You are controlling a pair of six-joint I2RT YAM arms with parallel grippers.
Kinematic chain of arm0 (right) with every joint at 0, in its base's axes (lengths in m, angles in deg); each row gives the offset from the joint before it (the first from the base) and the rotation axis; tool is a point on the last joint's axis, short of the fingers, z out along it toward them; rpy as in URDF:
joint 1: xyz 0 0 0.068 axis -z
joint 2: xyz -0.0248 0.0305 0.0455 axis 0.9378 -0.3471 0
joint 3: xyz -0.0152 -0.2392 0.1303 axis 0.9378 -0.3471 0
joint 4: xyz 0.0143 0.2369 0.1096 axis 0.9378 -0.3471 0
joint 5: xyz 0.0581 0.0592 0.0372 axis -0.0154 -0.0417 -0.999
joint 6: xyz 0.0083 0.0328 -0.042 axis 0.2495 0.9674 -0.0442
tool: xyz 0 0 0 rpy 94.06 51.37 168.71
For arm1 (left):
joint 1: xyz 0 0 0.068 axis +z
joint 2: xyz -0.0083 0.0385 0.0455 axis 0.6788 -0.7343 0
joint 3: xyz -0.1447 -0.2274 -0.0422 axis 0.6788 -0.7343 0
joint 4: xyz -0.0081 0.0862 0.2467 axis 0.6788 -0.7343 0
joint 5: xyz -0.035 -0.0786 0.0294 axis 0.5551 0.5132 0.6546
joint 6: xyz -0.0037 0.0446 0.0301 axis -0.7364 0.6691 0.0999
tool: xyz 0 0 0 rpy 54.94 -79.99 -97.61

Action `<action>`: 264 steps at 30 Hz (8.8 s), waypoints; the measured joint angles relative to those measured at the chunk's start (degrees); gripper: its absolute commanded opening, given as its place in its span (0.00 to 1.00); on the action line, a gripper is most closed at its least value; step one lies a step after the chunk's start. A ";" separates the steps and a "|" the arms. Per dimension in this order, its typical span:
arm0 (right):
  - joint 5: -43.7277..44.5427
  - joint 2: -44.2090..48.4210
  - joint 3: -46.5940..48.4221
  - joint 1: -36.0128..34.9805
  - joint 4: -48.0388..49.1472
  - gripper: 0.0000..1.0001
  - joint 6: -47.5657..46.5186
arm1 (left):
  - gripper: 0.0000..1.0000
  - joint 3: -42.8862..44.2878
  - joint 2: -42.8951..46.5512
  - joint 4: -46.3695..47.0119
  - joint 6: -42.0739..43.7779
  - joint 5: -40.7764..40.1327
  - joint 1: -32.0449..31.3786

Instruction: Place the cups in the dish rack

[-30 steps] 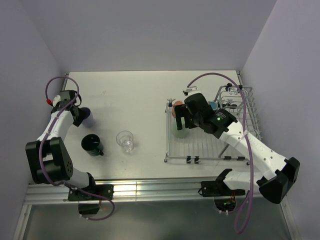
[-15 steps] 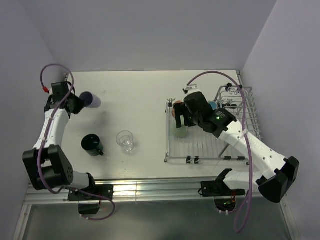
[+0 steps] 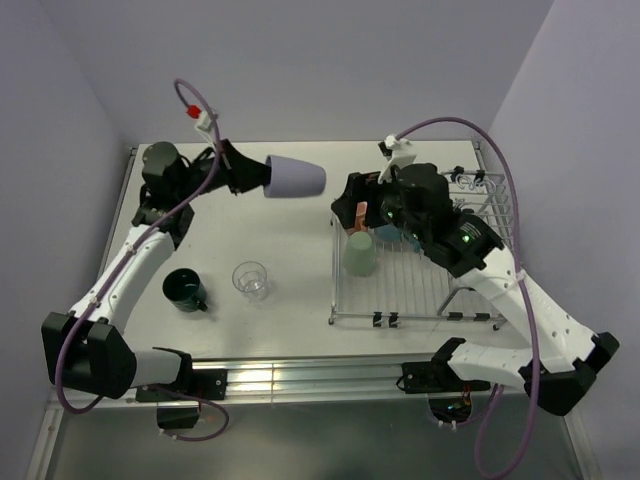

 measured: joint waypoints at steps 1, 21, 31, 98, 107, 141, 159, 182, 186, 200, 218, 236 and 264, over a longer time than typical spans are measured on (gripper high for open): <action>-1.81 1.20 -0.35 0.00 2.08 0.93 0.33 | 0.00 -0.81 0.00 2.40 -0.61 1.77 -2.10; -18.58 11.26 -7.37 0.02 21.53 0.98 4.72 | 0.00 -3.78 -1.03 22.88 -7.08 11.17 -12.04; -28.59 11.30 -12.13 0.02 27.47 0.98 5.16 | 0.00 -4.00 -3.98 33.16 -14.19 12.37 -12.55; 23.54 -7.30 8.28 -0.02 -32.54 0.00 2.97 | 0.59 2.45 6.51 -18.82 0.00 -7.10 11.02; 23.69 -11.93 7.89 3.19 -34.34 0.01 2.62 | 0.59 1.66 7.04 -22.38 3.08 -6.86 11.02; 14.71 -20.26 -2.80 8.66 -25.66 0.27 1.40 | 0.58 0.55 6.03 -24.26 5.20 -5.64 11.02; 13.84 -21.66 -4.72 10.05 -21.75 0.83 0.39 | 0.58 0.50 5.07 -24.33 5.27 -5.66 11.02; 16.46 -10.93 2.05 10.25 -24.72 1.00 2.75 | 0.57 0.57 4.96 -33.31 10.08 -14.71 10.97; 15.89 -1.31 2.71 10.21 -22.10 1.00 3.26 | 0.54 0.07 7.37 -38.01 11.89 -24.04 10.49; 6.08 12.31 -5.31 10.23 0.68 0.94 6.05 | 0.53 -9.46 11.67 -44.33 17.31 -46.60 4.74; 1.49 15.47 -7.45 10.64 -2.14 0.86 4.22 | 0.54 -12.22 16.61 -56.59 11.28 -67.73 4.63; -1.62 17.64 -18.34 10.64 -1.68 0.80 4.70 | 0.51 -10.58 9.64 -59.45 9.27 -65.33 -12.28; -1.51 17.25 -18.32 10.64 -1.90 0.77 4.70 | 0.45 -17.09 3.87 -56.59 5.11 -63.67 -16.98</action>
